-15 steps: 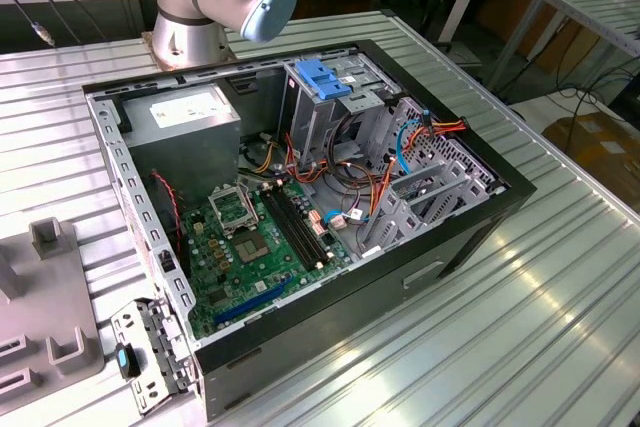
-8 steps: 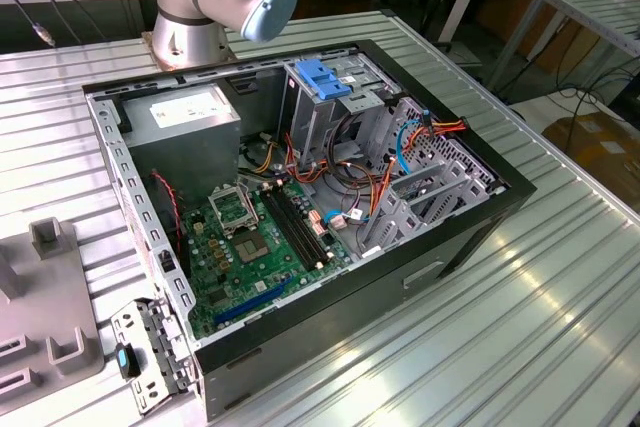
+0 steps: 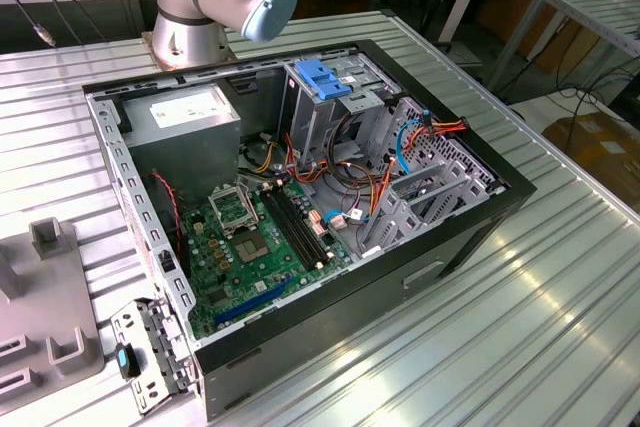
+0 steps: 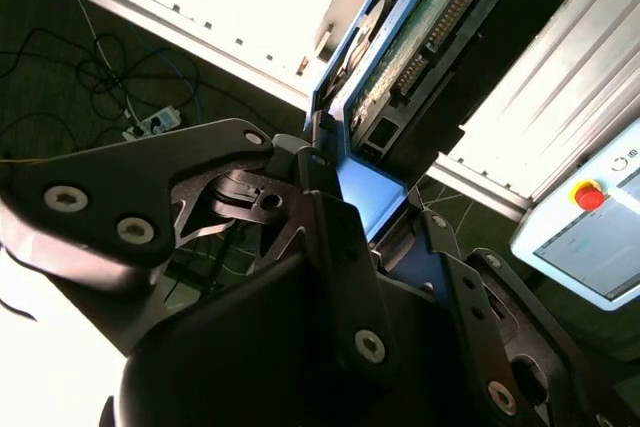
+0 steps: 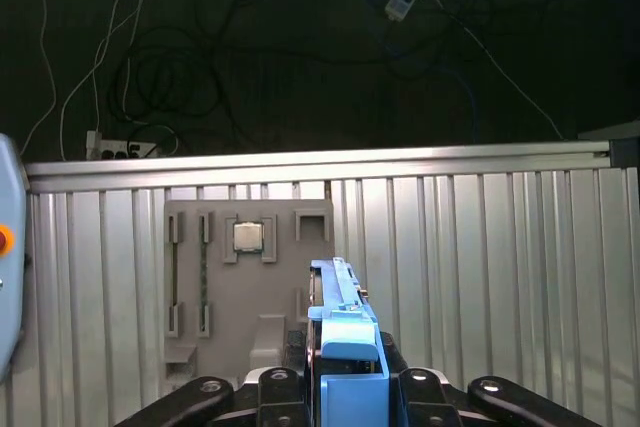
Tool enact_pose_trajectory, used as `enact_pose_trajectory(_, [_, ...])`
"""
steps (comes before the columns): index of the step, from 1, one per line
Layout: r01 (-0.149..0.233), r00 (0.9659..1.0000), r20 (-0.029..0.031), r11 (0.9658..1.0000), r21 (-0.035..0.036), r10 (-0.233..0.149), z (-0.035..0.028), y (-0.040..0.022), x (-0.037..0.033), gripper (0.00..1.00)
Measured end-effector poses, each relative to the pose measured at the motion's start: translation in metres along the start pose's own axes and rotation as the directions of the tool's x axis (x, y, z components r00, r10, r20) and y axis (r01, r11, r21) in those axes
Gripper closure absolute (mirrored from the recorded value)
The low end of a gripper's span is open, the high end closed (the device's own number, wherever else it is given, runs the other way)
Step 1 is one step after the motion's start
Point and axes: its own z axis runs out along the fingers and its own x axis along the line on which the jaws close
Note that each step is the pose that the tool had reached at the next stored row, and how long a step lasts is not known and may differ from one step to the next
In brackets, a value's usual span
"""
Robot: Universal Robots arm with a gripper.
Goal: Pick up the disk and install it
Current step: 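Pick up the disk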
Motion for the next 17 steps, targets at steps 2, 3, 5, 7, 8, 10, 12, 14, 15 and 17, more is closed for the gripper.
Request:
enact_pose_trajectory(2, [0.0,1.0,0.0,1.0,0.0,0.0,-0.0001,-0.0019,-0.0001,0.63])
enact_pose_trajectory(3, [0.0,1.0,0.0,1.0,0.0,0.0,-0.0001,-0.003,-0.0001,0.63])
enact_pose_trajectory(5, [0.0,1.0,0.0,1.0,0.0,0.0,-0.0001,-0.0047,-0.0002,0.63])
enact_pose_trajectory(7, [0.0,1.0,0.0,1.0,0.0,0.0,-0.0002,-0.0061,-0.0003,0.63])
enact_pose_trajectory(8, [0.0,1.0,0.0,1.0,0.0001,0.0,-0.0001,-0.0069,-0.0003,0.63])
enact_pose_trajectory(10, [0.0,1.0,0.0,1.0,0.0,0.0,-0.0002,-0.0083,-0.0004,0.63])
enact_pose_trajectory(12, [0.0,1.0,0.0,1.0,0.0,0.0,-0.0002,-0.0109,-0.0005,0.63])
enact_pose_trajectory(14, [0.0,1.0,0.0,1.0,0.0,0.0,-0.0003,-0.0136,-0.0007,0.63])
enact_pose_trajectory(15, [0.0,1.0,0.0,1.0,0.0,0.0,-0.0004,-0.0145,-0.0007,0.63])
enact_pose_trajectory(17, [0.0,1.0,0.0,1.0,0.0,0.0,-0.0004,-0.0159,-0.0008,0.63])
